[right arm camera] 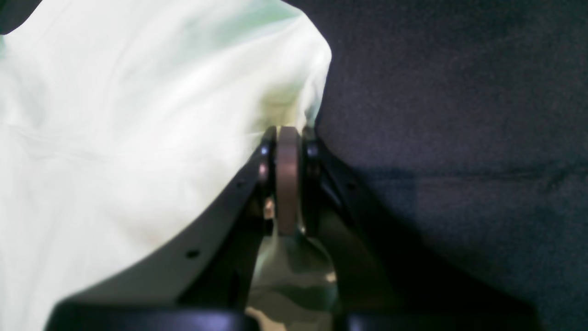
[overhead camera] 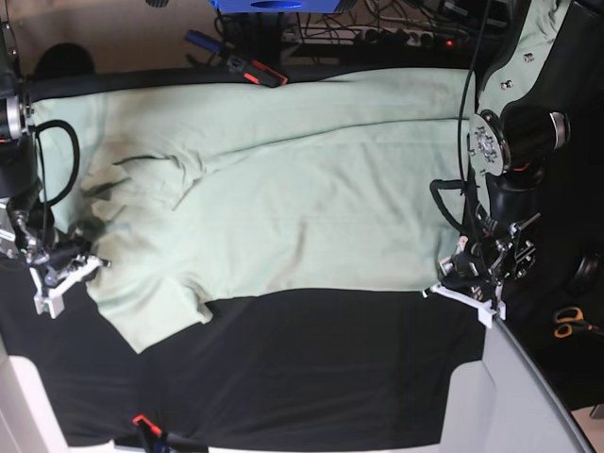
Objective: Fold the T-shirt properly
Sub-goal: 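Pull the hem edge with the left gripper toward the shirt's middle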
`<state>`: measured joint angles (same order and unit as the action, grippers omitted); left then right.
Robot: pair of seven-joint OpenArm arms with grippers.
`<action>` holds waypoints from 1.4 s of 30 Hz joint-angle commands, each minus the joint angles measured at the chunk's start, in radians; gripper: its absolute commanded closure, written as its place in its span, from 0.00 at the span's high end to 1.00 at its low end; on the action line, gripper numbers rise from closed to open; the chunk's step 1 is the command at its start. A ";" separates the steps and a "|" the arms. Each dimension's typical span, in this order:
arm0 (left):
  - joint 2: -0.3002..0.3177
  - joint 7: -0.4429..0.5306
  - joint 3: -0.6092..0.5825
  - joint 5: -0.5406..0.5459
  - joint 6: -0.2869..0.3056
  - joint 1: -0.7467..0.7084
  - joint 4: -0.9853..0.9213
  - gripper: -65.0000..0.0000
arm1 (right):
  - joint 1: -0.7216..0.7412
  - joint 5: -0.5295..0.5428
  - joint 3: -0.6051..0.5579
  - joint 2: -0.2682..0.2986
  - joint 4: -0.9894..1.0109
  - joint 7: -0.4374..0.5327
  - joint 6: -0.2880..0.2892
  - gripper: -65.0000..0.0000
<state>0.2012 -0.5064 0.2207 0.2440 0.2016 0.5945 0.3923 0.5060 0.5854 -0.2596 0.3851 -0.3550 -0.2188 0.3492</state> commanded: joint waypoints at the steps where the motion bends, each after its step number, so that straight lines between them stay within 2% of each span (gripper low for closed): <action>1: -0.001 -0.025 -0.004 0.001 0.006 0.012 0.038 0.00 | 0.030 0.012 0.007 0.019 -0.016 0.025 0.006 0.00; 6: -0.001 -0.103 -0.004 0.001 0.006 -0.061 0.225 0.00 | 0.027 0.014 0.007 0.019 -0.016 0.097 0.003 0.00; 9: -0.001 -0.108 -0.004 0.001 0.008 -0.117 0.326 0.00 | 0.026 0.015 0.009 0.019 -0.016 0.100 0.003 0.00; 13: 0.001 -0.108 -0.004 0.004 0.009 -0.163 0.394 0.00 | 0.026 0.017 0.009 0.019 -0.016 0.161 -0.002 0.00; 15: 0.011 -0.108 -0.004 0.010 0.042 -0.176 0.408 0.00 | 0.026 0.017 0.016 0.019 -0.016 0.164 -0.002 0.00; 17: 0.013 -0.108 -0.001 0.010 0.069 -0.187 0.420 0.00 | 0.016 0.015 0.084 0.021 -0.016 0.164 -0.002 0.00; 20: 0.014 -0.108 0.004 0.010 0.069 -0.206 0.445 0.00 | -0.008 0.009 0.182 0.033 -0.043 0.163 0.004 0.00; 25: 0.014 -0.117 0.006 0.010 0.071 -0.244 0.532 0.00 | -0.057 0.012 0.188 0.059 -0.172 0.049 0.004 0.00; 31: -0.007 -0.211 0.007 0.019 0.072 -0.290 0.690 0.00 | -0.102 0.014 0.196 0.073 -0.267 -0.024 -0.003 0.00; 36: -0.010 -0.300 0.007 0.142 0.072 -0.354 0.839 0.00 | -0.143 0.011 0.277 0.073 -0.301 -0.070 -0.003 0.00; 42: -0.010 -0.317 0.007 0.157 0.072 -0.434 0.942 0.00 | -0.182 0.011 0.282 0.073 -0.350 -0.132 -0.003 0.00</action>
<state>0.1776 -0.8387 0.2264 0.3923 0.2703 0.1410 1.3136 0.3077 0.5865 0.0139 0.4343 -0.6891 -0.3676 0.3428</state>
